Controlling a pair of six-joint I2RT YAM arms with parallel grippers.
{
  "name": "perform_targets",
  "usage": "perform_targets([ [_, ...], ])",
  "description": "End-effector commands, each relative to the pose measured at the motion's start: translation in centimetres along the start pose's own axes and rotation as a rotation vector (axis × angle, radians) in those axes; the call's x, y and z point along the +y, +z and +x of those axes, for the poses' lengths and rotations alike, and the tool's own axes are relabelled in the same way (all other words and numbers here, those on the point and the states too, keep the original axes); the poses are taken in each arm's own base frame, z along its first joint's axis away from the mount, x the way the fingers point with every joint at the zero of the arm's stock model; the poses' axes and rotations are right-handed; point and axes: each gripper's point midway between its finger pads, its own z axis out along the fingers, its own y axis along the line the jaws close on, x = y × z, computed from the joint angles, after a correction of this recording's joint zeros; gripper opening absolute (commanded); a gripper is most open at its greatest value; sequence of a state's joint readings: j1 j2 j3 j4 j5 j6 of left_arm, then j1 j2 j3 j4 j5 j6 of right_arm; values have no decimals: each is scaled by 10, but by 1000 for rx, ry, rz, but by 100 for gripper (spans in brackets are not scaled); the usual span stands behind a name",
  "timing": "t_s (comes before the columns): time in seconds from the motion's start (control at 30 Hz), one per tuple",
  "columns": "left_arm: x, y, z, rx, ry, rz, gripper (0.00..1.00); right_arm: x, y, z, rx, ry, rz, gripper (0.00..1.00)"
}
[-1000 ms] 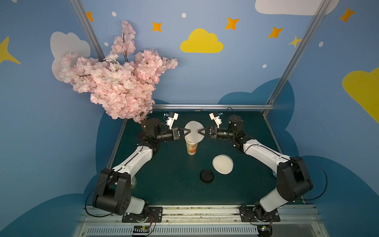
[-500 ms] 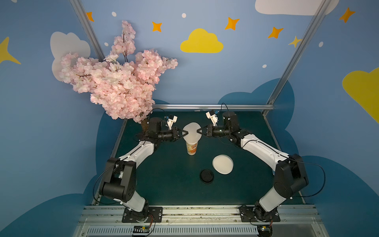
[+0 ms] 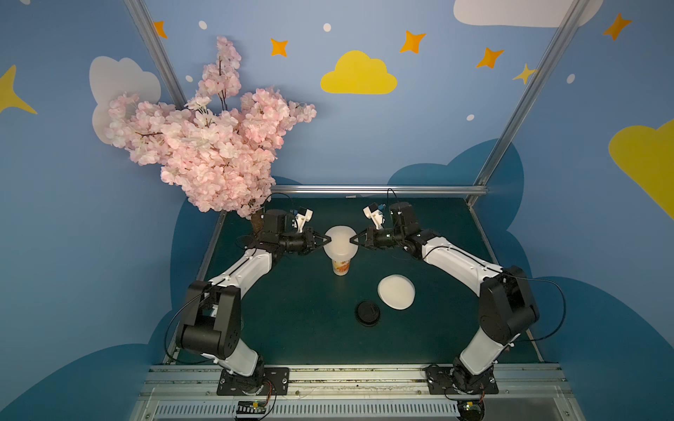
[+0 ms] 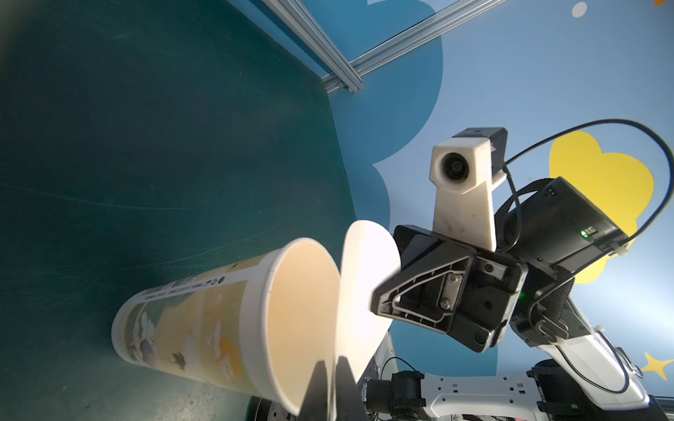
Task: Put the leak-proof paper on the milk tea cups
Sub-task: Place the leak-proof paper at the cup.
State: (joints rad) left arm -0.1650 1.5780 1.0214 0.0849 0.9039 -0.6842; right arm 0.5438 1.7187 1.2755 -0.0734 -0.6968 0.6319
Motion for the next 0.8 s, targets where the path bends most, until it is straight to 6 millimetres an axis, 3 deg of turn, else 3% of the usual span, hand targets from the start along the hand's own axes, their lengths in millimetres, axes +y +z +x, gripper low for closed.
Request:
perform_targets([
  [0.0, 1, -1, -7, -5, 19, -20, 10, 1, -1, -8, -12, -4, 10, 3],
  [0.17, 5, 1, -9, -1, 10, -27, 9, -1, -1, -9, -12, -9, 26, 18],
  [0.4, 15, 2, -14, -3, -15, -34, 3, -4, -1, -12, -10, -16, 56, 23],
  [0.77, 19, 3, -18, 0, -33, -33, 4, -10, -5, -16, -14, -34, 116, 28],
])
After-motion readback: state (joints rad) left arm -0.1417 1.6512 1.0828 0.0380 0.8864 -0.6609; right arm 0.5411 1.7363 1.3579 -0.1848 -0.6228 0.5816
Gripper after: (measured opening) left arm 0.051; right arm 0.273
